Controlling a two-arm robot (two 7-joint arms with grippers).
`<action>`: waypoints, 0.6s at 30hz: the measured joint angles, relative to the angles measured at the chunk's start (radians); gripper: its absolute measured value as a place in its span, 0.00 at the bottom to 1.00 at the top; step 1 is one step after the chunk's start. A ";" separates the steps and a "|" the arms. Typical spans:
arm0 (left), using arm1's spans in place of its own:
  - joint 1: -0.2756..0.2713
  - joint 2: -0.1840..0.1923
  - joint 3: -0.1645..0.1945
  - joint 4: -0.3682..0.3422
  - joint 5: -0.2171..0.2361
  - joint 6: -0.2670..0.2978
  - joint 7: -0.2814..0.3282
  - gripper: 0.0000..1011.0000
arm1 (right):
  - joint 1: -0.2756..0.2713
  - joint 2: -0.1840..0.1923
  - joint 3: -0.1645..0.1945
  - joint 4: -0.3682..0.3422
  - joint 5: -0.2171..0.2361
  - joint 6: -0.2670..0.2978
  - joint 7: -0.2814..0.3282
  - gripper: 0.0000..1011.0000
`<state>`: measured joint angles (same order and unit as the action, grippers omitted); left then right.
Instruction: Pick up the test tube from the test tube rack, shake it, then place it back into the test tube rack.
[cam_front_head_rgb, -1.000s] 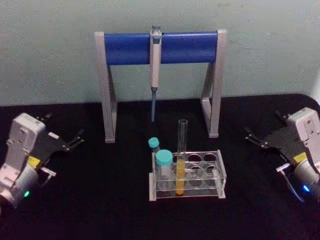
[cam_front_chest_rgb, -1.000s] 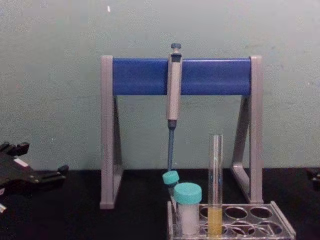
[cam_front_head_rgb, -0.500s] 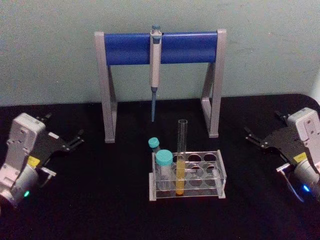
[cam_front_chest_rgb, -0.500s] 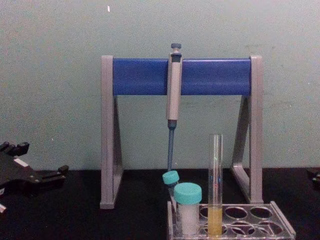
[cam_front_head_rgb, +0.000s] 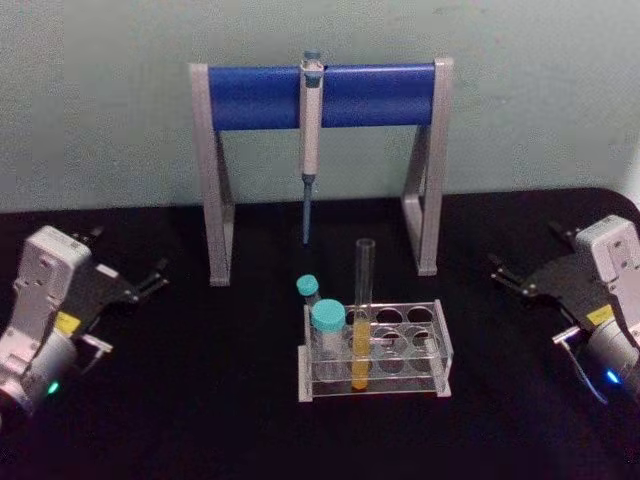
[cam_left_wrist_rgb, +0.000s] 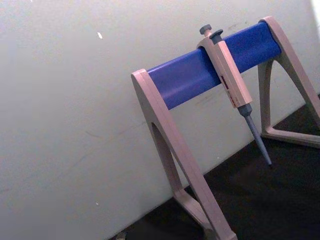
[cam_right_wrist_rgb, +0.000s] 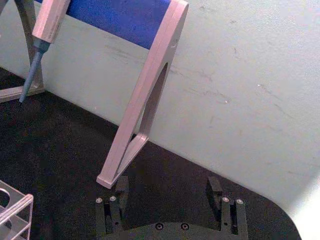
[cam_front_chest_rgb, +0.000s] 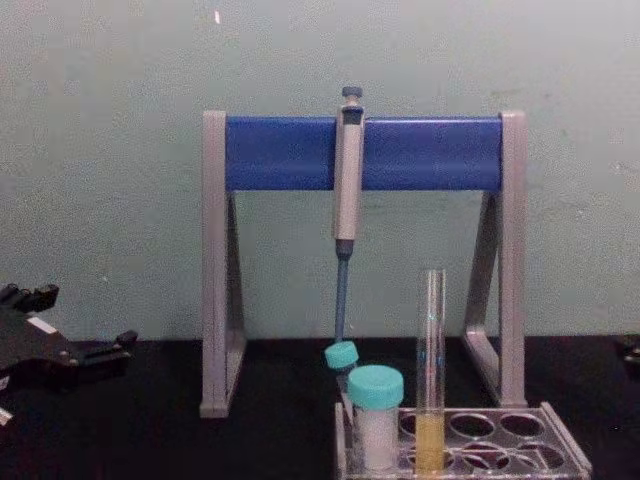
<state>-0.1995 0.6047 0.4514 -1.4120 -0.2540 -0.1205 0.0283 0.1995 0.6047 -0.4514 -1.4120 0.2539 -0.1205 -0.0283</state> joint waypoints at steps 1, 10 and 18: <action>0.000 0.000 0.000 0.000 0.000 0.000 0.000 0.99 | 0.000 0.000 0.000 0.000 0.000 0.000 0.000 0.99; 0.000 0.000 0.000 0.000 0.000 0.000 0.000 0.99 | 0.000 0.000 0.000 0.000 0.000 0.000 0.000 0.99; 0.000 0.000 0.000 0.000 0.000 0.000 0.000 0.99 | 0.000 0.000 0.000 0.000 0.000 0.000 0.000 0.99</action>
<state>-0.1995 0.6047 0.4514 -1.4120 -0.2539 -0.1205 0.0283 0.1995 0.6047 -0.4514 -1.4120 0.2539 -0.1205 -0.0283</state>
